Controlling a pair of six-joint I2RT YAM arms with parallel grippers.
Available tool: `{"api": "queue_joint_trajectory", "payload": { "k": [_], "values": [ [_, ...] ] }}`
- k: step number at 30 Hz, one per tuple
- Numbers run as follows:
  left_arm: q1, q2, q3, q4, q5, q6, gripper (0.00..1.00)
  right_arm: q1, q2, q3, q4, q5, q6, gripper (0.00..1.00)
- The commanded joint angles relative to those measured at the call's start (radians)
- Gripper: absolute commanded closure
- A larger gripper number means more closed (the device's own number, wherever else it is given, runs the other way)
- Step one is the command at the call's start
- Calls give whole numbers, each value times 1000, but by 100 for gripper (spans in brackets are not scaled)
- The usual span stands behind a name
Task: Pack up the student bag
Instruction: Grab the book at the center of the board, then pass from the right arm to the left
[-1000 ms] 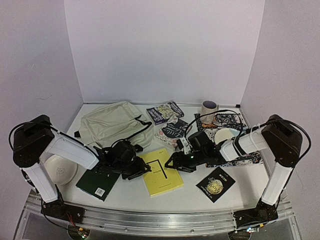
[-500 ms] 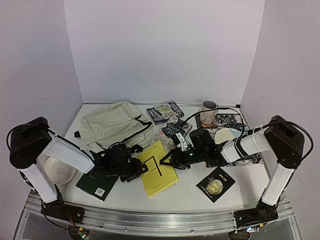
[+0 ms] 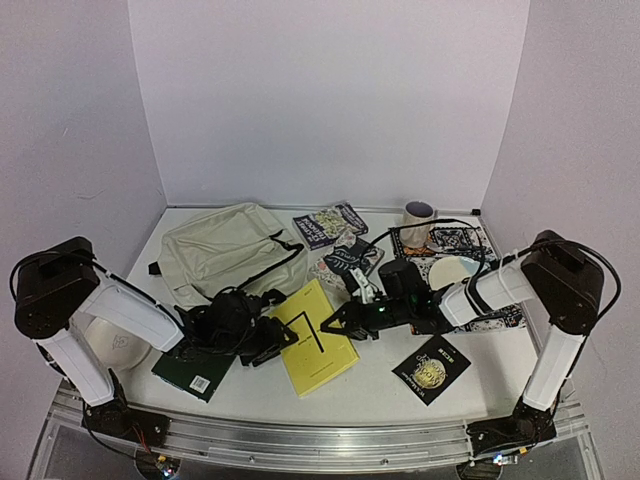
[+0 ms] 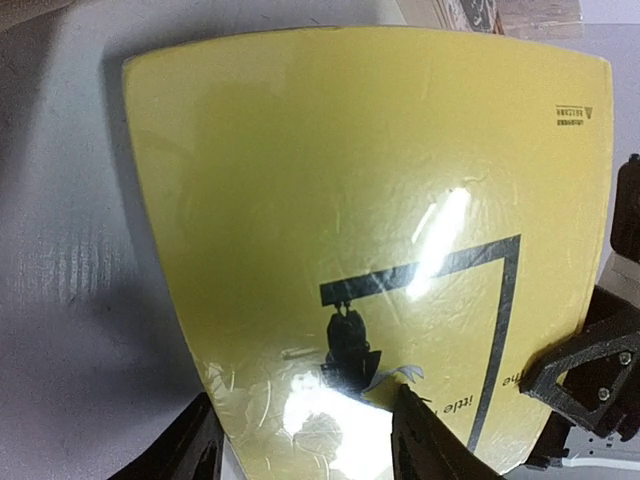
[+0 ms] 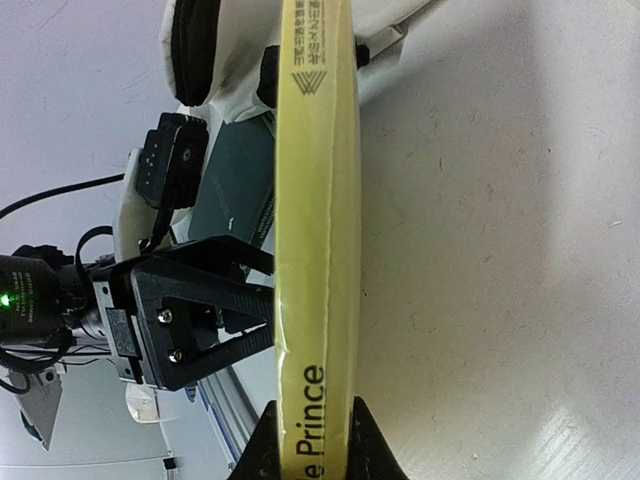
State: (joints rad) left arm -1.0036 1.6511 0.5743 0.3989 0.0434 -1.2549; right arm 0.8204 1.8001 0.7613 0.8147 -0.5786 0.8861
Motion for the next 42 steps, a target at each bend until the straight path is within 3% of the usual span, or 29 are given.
{"api": "queue_joint_trajectory", "payload": {
  "k": [1, 16, 20, 32, 38, 42],
  "values": [
    [1, -78, -17, 93, 18, 31, 38, -16, -107, -21, 133, -86, -22, 100],
    [78, -364, -16, 95, 45, 190, 6, -109, -370, -32, 165, -121, -14, 100],
    [86, -381, 22, 118, 81, 239, 3, -112, -399, -13, 195, -152, 7, 100],
    [143, -295, 60, 351, 254, 164, 6, -115, -443, 28, 270, -171, 54, 100],
    [156, -230, 48, 538, 331, 74, 15, -116, -429, 64, 322, -178, 78, 100],
    [158, -188, 42, 700, 394, 9, 30, -116, -403, 89, 335, -188, 86, 100]
  ]
}}
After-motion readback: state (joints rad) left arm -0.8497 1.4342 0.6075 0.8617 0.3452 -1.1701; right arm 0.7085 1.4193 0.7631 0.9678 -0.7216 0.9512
